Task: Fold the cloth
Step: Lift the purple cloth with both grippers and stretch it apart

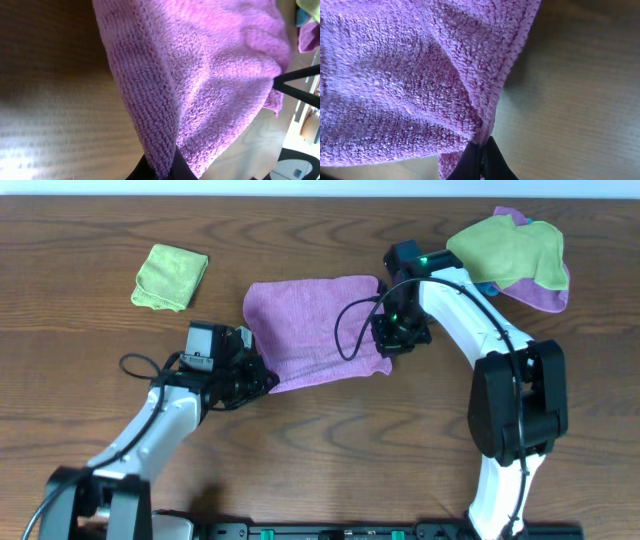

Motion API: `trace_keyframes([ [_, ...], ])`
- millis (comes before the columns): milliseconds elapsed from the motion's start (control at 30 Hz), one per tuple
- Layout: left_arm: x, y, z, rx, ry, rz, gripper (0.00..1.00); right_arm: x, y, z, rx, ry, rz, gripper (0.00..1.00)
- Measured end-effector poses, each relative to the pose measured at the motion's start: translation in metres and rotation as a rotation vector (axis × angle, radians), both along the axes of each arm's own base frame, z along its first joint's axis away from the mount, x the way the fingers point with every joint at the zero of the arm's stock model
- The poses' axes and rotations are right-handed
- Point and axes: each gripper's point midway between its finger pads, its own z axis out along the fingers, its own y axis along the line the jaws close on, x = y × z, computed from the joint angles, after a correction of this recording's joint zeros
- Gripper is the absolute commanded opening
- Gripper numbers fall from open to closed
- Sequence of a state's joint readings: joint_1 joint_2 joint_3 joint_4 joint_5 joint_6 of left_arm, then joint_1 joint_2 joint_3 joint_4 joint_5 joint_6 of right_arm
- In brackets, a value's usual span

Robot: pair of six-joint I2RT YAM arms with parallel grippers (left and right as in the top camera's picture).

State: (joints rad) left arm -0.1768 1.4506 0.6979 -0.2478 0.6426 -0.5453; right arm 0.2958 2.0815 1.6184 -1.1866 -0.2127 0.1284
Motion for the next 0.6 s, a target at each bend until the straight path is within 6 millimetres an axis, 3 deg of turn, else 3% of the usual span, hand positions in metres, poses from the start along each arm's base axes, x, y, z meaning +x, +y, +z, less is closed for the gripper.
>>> trace_keyframes([
  [167,0.003,0.002,0.018,-0.003,-0.057,0.017,0.05,0.009,0.003,0.007,0.022,-0.055,0.011,0.01],
  [367,0.018,0.006,0.03,-0.001,-0.111,0.084,0.06,0.042,0.014,0.028,0.079,-0.231,0.016,0.01],
  [600,0.051,0.018,0.042,0.027,-0.219,0.215,0.06,0.086,0.029,0.041,0.142,-0.421,0.022,0.01],
])
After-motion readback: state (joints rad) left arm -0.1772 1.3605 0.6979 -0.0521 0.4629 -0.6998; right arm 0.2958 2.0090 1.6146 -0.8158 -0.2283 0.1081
